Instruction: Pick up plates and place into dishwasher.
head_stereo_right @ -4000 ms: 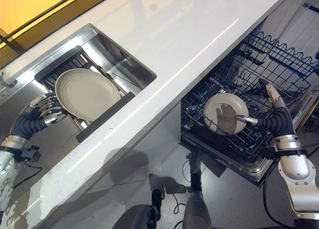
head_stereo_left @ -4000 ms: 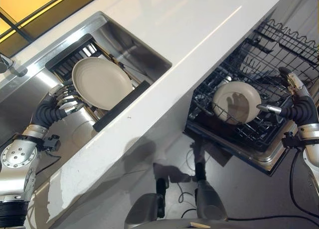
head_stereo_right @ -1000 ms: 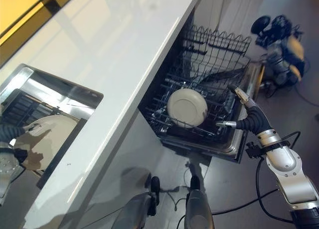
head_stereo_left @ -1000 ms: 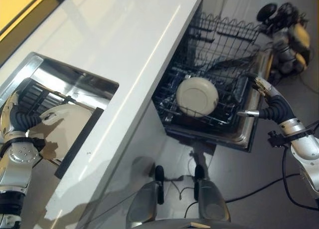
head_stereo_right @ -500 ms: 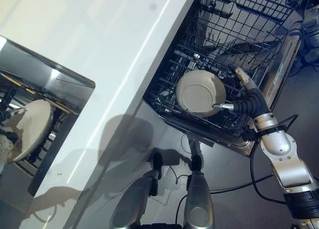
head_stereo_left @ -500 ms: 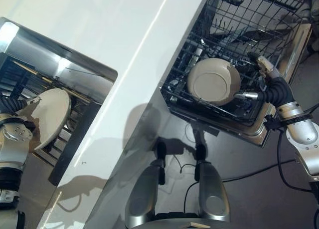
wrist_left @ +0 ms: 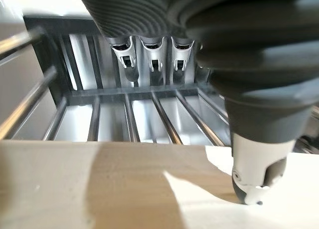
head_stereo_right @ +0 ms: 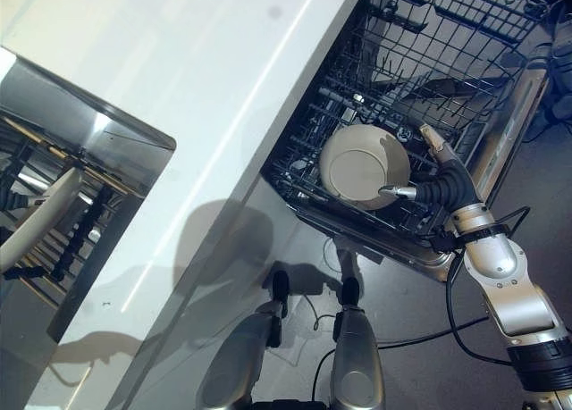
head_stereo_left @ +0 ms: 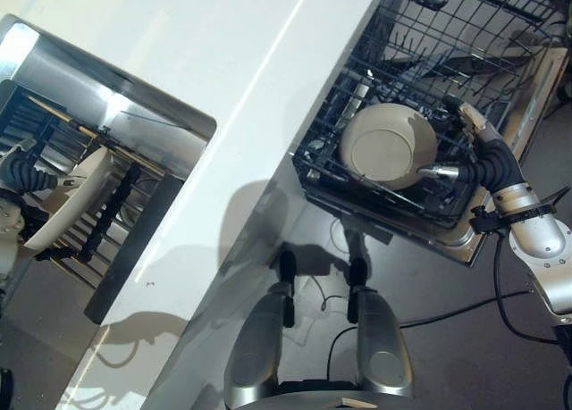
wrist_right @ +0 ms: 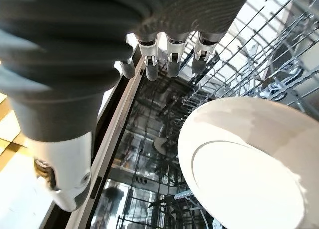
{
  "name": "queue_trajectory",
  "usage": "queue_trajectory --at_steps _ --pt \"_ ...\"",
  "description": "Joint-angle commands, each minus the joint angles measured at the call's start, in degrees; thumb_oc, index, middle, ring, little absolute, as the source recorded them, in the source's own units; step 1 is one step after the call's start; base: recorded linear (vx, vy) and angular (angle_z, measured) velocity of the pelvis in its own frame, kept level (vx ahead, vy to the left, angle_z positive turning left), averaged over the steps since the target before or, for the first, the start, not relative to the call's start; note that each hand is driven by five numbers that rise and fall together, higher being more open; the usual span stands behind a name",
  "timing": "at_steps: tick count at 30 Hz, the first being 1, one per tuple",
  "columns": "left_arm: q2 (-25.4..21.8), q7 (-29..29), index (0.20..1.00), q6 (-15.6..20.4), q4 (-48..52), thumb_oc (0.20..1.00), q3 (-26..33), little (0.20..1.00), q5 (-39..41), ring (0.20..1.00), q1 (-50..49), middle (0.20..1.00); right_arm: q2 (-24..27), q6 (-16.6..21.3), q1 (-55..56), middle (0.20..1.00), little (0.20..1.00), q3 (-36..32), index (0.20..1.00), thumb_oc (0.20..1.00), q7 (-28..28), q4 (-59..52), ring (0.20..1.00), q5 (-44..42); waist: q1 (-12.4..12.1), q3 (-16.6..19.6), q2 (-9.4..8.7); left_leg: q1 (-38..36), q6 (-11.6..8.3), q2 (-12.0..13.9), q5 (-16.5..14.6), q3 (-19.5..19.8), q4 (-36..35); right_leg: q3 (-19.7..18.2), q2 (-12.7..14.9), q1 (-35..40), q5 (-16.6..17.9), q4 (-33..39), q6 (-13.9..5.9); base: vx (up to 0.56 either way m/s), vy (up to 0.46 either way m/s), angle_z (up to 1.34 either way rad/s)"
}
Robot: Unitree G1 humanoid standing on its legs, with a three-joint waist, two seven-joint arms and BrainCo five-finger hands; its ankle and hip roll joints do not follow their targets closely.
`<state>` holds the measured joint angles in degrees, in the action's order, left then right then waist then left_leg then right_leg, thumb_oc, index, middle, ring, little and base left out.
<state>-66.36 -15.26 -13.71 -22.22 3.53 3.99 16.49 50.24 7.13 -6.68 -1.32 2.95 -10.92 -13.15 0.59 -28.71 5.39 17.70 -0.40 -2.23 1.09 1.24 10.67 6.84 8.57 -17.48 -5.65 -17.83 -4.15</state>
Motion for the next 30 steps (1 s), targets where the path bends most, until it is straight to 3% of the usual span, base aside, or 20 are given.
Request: queue_trajectory --at_steps 1,6,14,22,30 --pt "2.05 -14.9 1.0 1.35 8.48 1.0 -4.88 1.0 8.58 1.0 -5.63 1.0 2.68 4.11 -2.4 1.0 1.0 -1.9 1.0 1.0 -0.21 -1.41 1.0 -1.97 -0.02 0.38 -0.87 0.15 -0.01 -0.67 -2.87 -1.77 4.45 -2.01 0.56 1.66 3.1 2.89 -1.53 0.02 0.012 0.22" --pt "2.3 -23.16 1.0 -0.6 10.32 1.0 -7.04 1.0 10.05 1.0 -7.11 1.0 4.17 4.56 -3.03 1.0 1.0 -0.58 1.0 1.0 -0.73 0.03 1.0 -2.51 -0.1 1.95 0.68 -1.64 -0.45 -0.76 -2.59 -1.54 3.17 -1.38 1.07 3.29 2.75 3.56 -1.55 0.03 0.023 0.14" --pt "2.57 -26.13 1.0 0.69 10.41 1.0 -7.38 1.0 11.64 1.0 -11.61 1.0 6.26 3.64 -2.81 1.0 1.0 0.25 1.0 1.0 -0.71 0.14 1.0 -4.07 -0.51 4.22 2.32 -4.0 -0.96 -0.76 -2.27 -1.17 1.12 -0.51 1.31 5.37 1.86 4.35 -1.48 0.01 0.005 0.0" --pt "3.43 -29.2 1.0 0.77 11.05 1.0 -6.48 1.0 8.36 1.0 -16.08 1.0 6.81 3.12 -1.91 1.0 1.0 -0.15 1.0 1.0 -1.77 0.35 1.0 -4.56 -0.9 6.25 3.52 -6.06 -1.23 -0.73 -2.25 -0.58 -0.19 0.37 1.37 7.47 1.09 5.12 -1.28 0.03 0.011 0.05" --pt "3.5 -34.55 1.0 4.71 10.96 1.0 -10.54 1.0 8.3 1.0 -17.21 1.0 7.45 3.03 -3.04 1.0 1.0 1.73 1.0 1.0 -0.82 0.67 1.0 -5.45 -0.89 7.16 3.68 -7.24 -1.21 -0.73 -2.48 -0.53 -1.17 0.58 1.22 8.38 0.94 5.72 -1.45 0.0 0.002 0.02"
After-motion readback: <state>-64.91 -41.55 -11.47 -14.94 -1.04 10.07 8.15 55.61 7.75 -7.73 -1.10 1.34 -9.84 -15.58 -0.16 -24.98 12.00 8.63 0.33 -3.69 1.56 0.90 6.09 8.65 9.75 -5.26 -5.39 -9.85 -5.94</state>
